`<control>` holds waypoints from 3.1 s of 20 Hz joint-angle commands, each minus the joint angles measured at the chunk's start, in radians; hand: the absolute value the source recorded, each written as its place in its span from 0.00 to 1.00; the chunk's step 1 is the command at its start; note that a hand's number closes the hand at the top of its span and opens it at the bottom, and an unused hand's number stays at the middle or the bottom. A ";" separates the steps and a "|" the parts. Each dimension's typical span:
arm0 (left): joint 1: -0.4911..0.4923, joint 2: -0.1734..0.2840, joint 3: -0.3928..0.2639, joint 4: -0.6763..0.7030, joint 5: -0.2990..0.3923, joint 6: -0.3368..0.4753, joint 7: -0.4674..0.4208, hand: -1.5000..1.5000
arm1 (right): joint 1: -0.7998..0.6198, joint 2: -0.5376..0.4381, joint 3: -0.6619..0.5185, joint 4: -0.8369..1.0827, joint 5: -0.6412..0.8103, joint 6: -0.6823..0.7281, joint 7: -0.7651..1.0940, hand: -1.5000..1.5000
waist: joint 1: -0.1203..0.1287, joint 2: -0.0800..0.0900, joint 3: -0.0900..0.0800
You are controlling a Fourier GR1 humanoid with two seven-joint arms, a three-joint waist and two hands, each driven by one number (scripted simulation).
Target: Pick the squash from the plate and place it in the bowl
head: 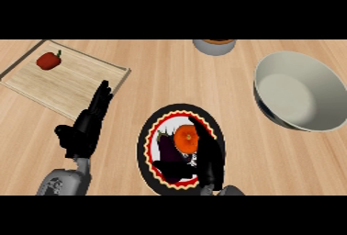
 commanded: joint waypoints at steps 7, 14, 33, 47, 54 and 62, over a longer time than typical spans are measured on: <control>-0.030 -0.034 0.014 0.014 -0.013 -0.006 0.026 0.50 | -0.099 0.000 0.075 0.124 -0.052 0.030 -0.113 1.00 | 0.002 0.004 0.000; 0.020 -0.026 0.012 -0.008 -0.022 -0.004 0.001 0.50 | 0.053 -0.211 0.222 -0.164 -0.233 0.294 -0.386 1.00 | -0.012 -0.002 0.002; 0.015 0.022 0.077 -0.038 0.004 -0.021 0.040 0.50 | 0.454 -0.942 -0.334 -1.105 -0.609 0.428 -0.865 1.00 | -0.046 -0.005 0.002; -0.006 -0.042 0.017 -0.007 -0.033 -0.017 0.034 0.50 | 0.083 -0.965 -0.784 -1.007 -0.952 0.556 -0.393 1.00 | 0.004 0.004 -0.002; -0.024 -0.043 0.024 -0.016 -0.043 -0.016 0.059 0.50 | -0.178 -1.033 -0.782 -0.751 -0.919 0.635 -0.282 1.00 | 0.016 0.006 -0.002; -0.040 -0.036 0.031 0.007 -0.031 -0.060 0.035 0.50 | -0.297 -0.921 -0.564 -0.453 -0.541 0.663 -0.477 1.00 | 0.022 0.009 -0.001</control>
